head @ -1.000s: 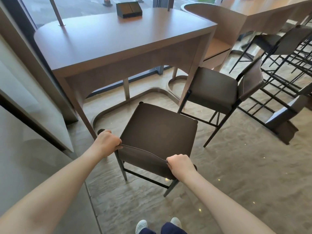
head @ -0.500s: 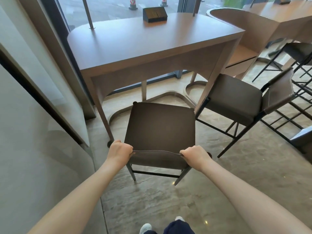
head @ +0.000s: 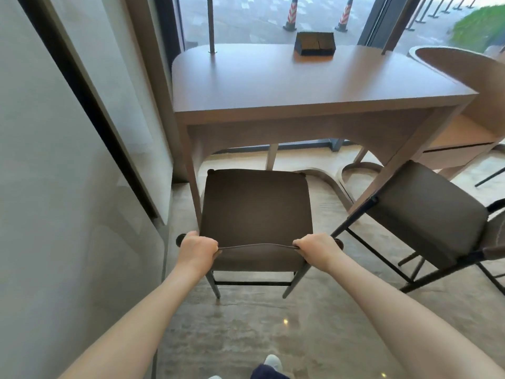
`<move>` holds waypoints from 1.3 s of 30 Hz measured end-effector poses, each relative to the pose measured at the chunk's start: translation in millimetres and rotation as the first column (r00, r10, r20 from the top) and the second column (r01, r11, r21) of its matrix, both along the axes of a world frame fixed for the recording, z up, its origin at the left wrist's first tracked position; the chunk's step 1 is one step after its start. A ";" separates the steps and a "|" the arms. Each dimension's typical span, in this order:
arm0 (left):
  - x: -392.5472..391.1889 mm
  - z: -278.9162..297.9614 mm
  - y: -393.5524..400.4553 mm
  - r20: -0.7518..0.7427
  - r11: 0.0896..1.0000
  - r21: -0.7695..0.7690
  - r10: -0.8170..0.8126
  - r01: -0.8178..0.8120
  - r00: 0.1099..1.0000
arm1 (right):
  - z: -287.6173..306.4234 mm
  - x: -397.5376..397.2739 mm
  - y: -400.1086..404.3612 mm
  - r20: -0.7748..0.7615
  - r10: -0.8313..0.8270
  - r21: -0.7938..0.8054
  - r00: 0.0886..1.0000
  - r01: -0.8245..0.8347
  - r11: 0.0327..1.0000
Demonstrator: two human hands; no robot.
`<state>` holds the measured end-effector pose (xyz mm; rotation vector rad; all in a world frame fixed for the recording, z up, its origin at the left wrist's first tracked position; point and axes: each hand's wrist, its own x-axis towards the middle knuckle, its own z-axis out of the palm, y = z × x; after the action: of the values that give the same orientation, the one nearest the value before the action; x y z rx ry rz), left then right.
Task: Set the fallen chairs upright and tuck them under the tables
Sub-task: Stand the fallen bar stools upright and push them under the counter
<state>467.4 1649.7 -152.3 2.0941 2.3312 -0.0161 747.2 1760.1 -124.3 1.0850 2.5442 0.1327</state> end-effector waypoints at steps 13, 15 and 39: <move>46.0 13.1 38.0 -0.189 0.960 -0.242 0.092 -0.137 0.978 | -9.7 14.2 83.4 -0.125 0.024 -0.077 0.992 -0.034 0.996; 49.5 4.6 49.1 -0.221 0.971 -0.166 0.133 -0.171 0.966 | -10.7 14.7 96.4 -0.130 0.039 -0.069 0.991 -0.048 0.996; 39.4 19.5 102.0 -0.251 0.953 -0.255 0.096 -0.162 0.963 | -2.4 7.9 159.7 0.053 0.305 -0.049 0.951 -0.303 0.952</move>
<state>506.8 1751.6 -132.8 1.8928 2.4175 -0.5839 755.2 1919.8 -126.7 0.6569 2.6307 0.1901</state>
